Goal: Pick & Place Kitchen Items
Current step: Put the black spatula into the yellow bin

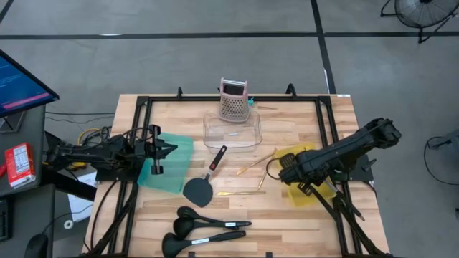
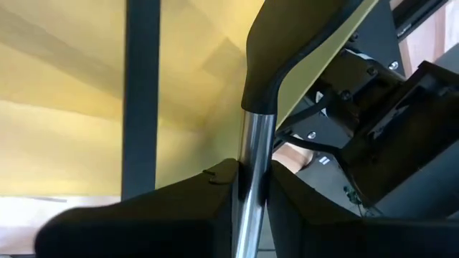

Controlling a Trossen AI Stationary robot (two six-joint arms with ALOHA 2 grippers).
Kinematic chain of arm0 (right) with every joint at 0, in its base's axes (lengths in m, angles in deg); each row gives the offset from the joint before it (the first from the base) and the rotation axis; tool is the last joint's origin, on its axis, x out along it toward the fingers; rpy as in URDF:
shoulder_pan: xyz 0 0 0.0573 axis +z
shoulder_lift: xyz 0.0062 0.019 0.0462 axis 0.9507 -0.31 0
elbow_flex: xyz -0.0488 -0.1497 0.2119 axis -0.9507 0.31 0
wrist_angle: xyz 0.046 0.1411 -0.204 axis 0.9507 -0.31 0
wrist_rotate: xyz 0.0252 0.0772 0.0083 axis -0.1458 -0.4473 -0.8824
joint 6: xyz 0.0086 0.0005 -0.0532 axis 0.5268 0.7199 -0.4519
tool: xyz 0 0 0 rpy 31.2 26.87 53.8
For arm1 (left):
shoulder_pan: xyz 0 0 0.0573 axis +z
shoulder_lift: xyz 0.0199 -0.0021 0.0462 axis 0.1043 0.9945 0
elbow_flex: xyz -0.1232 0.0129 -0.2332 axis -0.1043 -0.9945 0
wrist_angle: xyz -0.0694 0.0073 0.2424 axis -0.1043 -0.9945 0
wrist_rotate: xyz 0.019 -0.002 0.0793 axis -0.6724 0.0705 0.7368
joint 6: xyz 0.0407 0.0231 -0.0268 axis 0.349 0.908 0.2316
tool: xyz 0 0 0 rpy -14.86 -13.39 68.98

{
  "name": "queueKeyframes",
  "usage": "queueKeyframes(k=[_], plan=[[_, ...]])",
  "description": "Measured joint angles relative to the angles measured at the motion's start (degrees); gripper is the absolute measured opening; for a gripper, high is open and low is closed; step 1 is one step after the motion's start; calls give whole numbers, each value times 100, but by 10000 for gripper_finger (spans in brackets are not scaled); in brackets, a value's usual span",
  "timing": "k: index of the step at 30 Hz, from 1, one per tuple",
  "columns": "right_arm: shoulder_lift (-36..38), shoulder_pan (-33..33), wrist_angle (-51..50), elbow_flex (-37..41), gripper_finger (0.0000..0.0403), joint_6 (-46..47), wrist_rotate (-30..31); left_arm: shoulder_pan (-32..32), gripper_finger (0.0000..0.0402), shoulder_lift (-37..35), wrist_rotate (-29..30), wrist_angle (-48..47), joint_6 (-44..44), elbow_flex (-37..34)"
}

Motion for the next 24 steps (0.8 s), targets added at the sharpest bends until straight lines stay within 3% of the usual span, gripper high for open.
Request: queueKeyframes(k=[24], plan=[[0,4,83,172,43,352,111,0,2,0,2,2,0,0]])
